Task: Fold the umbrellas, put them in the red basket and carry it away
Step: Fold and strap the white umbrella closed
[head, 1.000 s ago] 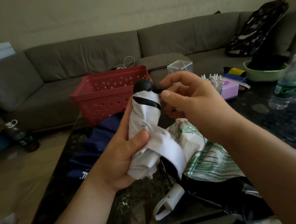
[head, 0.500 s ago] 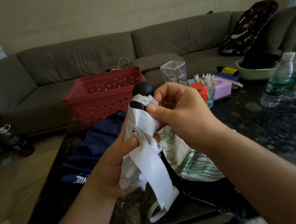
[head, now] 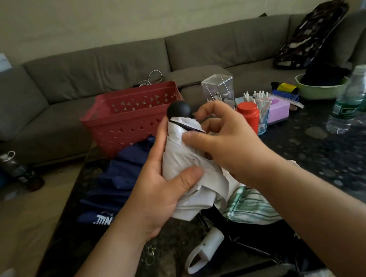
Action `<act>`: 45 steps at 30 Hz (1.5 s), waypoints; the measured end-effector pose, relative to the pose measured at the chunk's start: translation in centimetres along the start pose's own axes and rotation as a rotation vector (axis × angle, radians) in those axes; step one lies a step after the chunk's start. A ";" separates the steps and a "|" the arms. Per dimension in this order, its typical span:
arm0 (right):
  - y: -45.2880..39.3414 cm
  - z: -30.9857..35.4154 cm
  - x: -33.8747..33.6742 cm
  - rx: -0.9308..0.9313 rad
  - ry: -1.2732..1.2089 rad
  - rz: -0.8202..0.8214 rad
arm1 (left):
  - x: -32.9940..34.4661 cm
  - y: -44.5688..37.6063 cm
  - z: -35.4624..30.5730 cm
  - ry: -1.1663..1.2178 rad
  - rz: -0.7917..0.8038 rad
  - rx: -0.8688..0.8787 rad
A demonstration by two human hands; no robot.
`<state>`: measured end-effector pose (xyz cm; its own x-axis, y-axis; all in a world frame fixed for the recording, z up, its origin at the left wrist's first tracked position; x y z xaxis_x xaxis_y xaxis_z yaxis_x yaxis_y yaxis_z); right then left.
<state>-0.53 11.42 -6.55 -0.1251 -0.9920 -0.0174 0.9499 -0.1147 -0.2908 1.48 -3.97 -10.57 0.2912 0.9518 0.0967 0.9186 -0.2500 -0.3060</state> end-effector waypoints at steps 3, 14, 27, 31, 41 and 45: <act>-0.2 -0.4 0.1 0.124 -0.200 0.074 | -0.3 -0.1 -0.5 -0.021 -0.036 0.030; 0.1 -1.8 0.1 0.128 -0.130 -0.013 | -0.2 -0.4 0.4 0.110 -0.056 -0.056; 0.6 -2.5 0.5 0.133 0.269 0.210 | -2.7 -0.8 0.0 0.010 -0.427 0.105; 0.0 -2.7 0.2 0.077 0.275 0.093 | -2.6 -0.7 0.1 0.029 -0.431 0.097; 0.2 -3.8 1.3 0.240 -0.106 0.207 | -1.1 -1.4 -1.3 0.389 -0.169 0.045; 0.5 -4.1 2.1 0.229 -0.140 0.309 | -0.9 -1.2 -1.0 0.417 -0.115 0.001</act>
<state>-1.49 9.47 -10.62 0.2009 -0.9775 0.0643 0.9779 0.1962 -0.0715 0.43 -4.71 -9.36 0.2703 0.8199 0.5047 0.9511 -0.1460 -0.2721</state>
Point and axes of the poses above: each hand's wrist, its own y-axis away from the middle knuckle, its own x-axis out of the palm, z = x × y, the point moved 5 cm from there along -y, towards the middle knuckle, and after that the axes turned 7 degrees about -z, right-handed, at the moved point
